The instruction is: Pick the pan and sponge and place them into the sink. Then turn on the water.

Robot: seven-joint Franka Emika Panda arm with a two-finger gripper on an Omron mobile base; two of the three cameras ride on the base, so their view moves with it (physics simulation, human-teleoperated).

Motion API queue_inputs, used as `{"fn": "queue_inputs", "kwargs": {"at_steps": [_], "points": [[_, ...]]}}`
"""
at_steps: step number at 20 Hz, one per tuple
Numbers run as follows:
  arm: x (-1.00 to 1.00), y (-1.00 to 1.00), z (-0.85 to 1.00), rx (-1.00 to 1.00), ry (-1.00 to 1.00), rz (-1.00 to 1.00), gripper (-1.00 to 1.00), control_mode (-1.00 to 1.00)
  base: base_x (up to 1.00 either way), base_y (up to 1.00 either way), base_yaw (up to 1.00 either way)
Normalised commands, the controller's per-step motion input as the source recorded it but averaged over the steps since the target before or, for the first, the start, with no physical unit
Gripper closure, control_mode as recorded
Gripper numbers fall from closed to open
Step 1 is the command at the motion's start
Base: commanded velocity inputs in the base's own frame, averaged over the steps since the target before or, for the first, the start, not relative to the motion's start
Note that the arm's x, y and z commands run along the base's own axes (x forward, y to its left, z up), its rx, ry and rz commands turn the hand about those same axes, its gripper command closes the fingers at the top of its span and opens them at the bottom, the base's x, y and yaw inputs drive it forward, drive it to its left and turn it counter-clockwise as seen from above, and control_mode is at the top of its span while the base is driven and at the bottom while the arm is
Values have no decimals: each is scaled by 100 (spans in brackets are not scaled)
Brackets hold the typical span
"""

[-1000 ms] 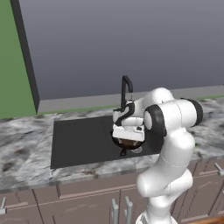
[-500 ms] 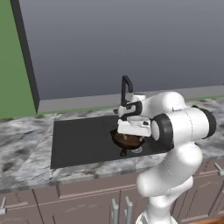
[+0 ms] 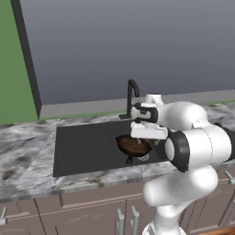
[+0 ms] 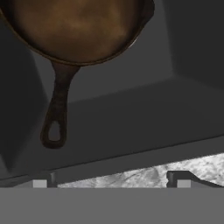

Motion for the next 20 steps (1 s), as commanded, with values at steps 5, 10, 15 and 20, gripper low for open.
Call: {"fn": "queue_inputs", "kwargs": {"at_steps": [5,10,15,20], "points": [[-11,-24,25,-3,0,13,-100,-100,0,0,0],[-8,-26,13,-1,1,13,-100,-100,0,0,0],[-2,-32,0,0,0,10,-100,-100,0,0,0],[-1,-41,0,0,0,7,-100,-100,0,0,0]]}}
